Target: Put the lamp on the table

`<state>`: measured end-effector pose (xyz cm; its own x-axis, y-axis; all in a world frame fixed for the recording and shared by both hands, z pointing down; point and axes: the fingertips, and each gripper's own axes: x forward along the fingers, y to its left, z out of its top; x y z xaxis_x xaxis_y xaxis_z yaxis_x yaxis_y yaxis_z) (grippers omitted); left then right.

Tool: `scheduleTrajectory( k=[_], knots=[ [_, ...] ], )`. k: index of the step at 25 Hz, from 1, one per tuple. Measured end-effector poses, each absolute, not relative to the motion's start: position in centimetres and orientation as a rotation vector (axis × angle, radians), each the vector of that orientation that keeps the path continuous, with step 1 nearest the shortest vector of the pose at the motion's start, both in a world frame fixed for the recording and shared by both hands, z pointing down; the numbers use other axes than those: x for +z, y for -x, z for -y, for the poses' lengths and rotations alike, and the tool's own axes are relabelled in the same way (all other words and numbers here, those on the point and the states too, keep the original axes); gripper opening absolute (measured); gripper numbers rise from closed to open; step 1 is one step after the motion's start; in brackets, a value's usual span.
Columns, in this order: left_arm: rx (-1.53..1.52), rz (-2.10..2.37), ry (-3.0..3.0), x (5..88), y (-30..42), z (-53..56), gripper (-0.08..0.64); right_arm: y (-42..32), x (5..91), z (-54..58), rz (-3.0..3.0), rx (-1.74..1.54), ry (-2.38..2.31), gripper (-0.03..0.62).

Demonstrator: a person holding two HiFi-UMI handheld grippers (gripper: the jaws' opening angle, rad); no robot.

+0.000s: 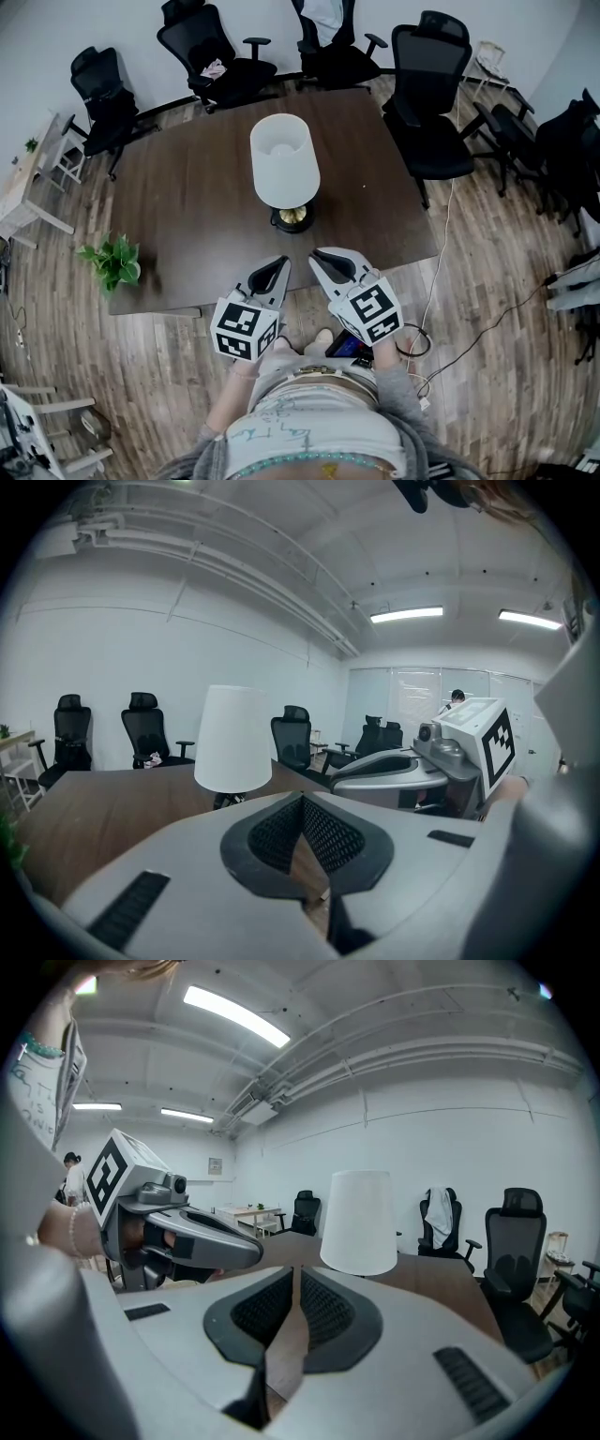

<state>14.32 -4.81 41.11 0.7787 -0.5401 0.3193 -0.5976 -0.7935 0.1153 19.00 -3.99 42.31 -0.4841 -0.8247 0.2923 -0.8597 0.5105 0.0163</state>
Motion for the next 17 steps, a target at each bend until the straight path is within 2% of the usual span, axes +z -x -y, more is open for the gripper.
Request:
scheduleTrajectory(
  k=[17],
  knots=[
    [0.427,0.868,-2.763,41.53,-14.40,3.93,0.011,-18.51,42.87,3.45,2.479,0.188,-1.368,0.038]
  ],
)
